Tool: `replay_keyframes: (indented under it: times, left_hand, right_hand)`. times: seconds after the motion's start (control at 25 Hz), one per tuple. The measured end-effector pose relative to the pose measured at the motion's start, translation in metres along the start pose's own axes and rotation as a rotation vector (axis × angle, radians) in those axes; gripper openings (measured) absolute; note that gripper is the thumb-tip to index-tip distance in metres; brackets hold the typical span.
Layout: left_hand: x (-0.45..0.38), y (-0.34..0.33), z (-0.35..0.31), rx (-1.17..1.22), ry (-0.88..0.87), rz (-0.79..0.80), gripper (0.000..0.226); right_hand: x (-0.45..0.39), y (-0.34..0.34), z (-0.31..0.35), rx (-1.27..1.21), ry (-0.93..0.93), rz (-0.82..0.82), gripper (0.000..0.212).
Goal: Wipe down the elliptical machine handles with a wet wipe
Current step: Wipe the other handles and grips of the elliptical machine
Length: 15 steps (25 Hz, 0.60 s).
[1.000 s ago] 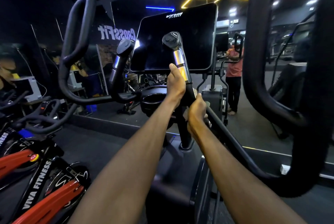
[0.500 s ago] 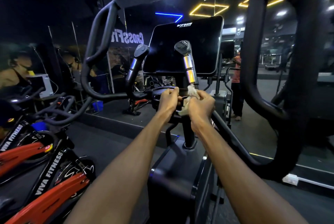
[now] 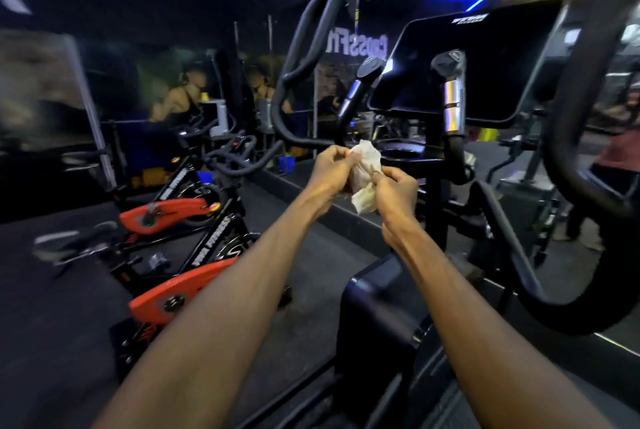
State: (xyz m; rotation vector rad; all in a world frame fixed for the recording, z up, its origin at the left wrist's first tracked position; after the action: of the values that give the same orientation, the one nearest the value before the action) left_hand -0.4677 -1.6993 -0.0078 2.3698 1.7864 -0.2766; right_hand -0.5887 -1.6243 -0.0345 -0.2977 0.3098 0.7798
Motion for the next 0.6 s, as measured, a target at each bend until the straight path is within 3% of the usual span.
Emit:
replay_keyframes:
  times: [0.28,0.4,0.48,0.6]
  left_hand:
    - [0.101,0.099,0.012,-0.109,0.007,-0.282,0.017]
    - [0.152,0.150,0.015,-0.163,0.020,-0.360,0.013]
    - [0.182,0.183,0.014,-0.200,0.004,-0.403,0.014]
    - [0.226,0.237,0.015,-0.246,0.028,-0.484,0.011]
  right_hand:
    - [0.108,-0.058,-0.011,-0.165,-0.193,0.356,0.016]
    - [0.172,-0.093,-0.011,-0.286,-0.374,0.611,0.003]
    - [0.211,-0.114,-0.010,-0.328,-0.488,0.758,0.007]
    - [0.259,-0.148,-0.003,-0.299,-0.449,0.859,0.017]
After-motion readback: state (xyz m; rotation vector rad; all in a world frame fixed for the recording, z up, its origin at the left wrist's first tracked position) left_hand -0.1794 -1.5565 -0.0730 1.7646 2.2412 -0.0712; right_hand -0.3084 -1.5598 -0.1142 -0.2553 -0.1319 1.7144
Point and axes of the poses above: each hand's wrist, its own x-axis away from the middle knuckle, its own y-axis out of the back of the hand, z = x × y, the point moved 8 cm from there along -x, towards the middle knuckle, and after that the axes turned 6 degrees about y, right-handed, at the moved point
